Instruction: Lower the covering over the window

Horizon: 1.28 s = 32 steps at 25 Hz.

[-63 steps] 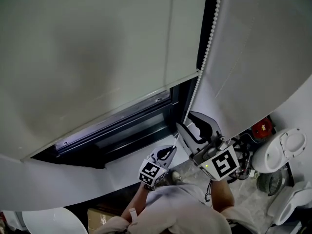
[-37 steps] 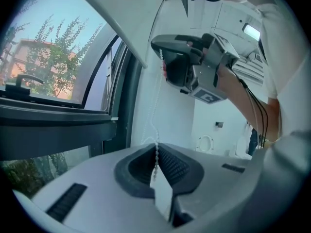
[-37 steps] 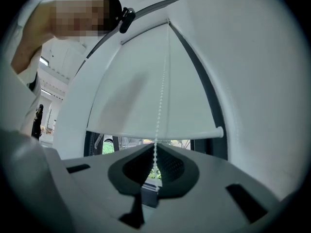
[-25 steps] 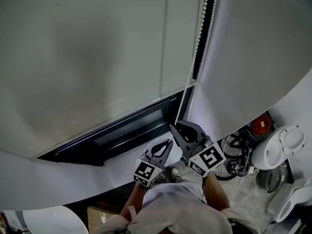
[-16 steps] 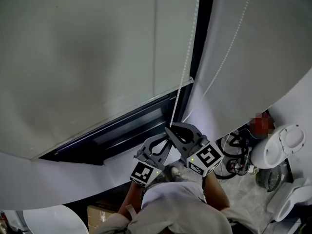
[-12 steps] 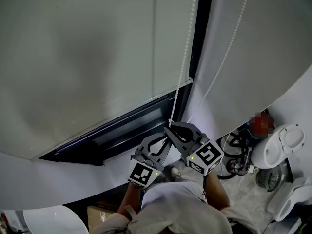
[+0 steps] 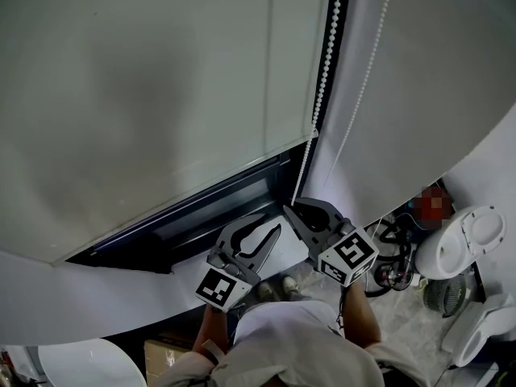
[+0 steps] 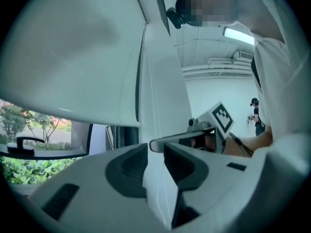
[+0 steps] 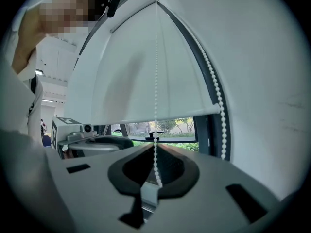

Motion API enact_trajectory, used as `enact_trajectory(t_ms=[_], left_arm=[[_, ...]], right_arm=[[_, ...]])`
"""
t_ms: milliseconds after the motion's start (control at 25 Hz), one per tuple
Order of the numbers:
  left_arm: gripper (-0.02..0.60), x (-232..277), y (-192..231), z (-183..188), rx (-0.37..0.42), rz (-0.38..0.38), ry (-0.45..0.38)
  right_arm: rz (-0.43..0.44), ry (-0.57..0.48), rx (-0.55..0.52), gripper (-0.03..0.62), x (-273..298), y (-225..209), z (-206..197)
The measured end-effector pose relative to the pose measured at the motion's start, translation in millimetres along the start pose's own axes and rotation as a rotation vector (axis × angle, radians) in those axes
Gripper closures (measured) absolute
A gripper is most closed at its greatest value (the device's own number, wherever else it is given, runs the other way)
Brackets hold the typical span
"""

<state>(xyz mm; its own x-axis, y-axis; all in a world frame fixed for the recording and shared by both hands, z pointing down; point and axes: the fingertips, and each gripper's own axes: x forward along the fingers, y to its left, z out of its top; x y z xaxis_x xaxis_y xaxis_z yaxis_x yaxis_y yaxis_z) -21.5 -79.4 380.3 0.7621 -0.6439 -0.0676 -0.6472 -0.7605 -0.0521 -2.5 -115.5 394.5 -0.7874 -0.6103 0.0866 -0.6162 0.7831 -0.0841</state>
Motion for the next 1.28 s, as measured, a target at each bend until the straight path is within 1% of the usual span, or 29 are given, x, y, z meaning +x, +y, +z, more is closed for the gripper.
enact_trajectory(t_ms=[160, 280, 520, 560, 680, 720, 840, 920, 1040, 1160, 1280], left_arm=[[0.482, 3.5, 2.7, 23.5, 0.030, 0.002, -0.025], [0.482, 17.1, 1.2, 41.3, 0.049, -0.014, -0.034], [0.483, 43.5, -0.3, 70.5, 0.028, -0.045, -0.089], [0.490, 47.7, -0.7, 73.0, 0.028, -0.048, -0.096], [0.548, 53.3, -0.6, 76.9, 0.022, -0.042, -0.112], [0.554, 52.8, -1.4, 77.6, 0.014, -0.041, -0.118], [0.561, 51.3, -5.7, 72.2, 0.014, -0.042, -0.102], [0.561, 50.5, -8.0, 63.0, -0.004, -0.038, -0.087], [0.563, 51.5, -8.3, 43.3, -0.004, -0.024, -0.056], [0.563, 50.8, -8.0, 24.2, -0.028, -0.010, -0.031], [0.563, 49.7, -6.7, 0.8, -0.041, -0.001, 0.015]], right_arm=[[-0.005, 0.040, 0.009, 0.586, -0.9, 2.9, -18.2], [-0.002, 0.016, 0.044, 0.586, -4.5, 6.6, -24.7], [0.006, 0.005, 0.027, 0.586, -3.9, 15.4, -24.2], [0.006, 0.006, 0.024, 0.586, -4.1, 15.8, -24.0], [0.008, 0.005, 0.018, 0.586, -3.6, 18.7, -22.7], [0.006, 0.003, 0.018, 0.586, -3.8, 19.4, -23.2], [0.001, 0.028, 0.013, 0.586, -4.4, 20.9, -30.8], [0.000, 0.054, 0.019, 0.586, -4.1, 22.7, -39.8], [-0.008, 0.084, 0.036, 0.586, -2.2, 21.3, -58.0], [-0.017, 0.116, 0.060, 0.586, -0.6, 18.8, -77.8], [-0.021, 0.153, 0.081, 0.586, 2.9, 17.1, -97.9]])
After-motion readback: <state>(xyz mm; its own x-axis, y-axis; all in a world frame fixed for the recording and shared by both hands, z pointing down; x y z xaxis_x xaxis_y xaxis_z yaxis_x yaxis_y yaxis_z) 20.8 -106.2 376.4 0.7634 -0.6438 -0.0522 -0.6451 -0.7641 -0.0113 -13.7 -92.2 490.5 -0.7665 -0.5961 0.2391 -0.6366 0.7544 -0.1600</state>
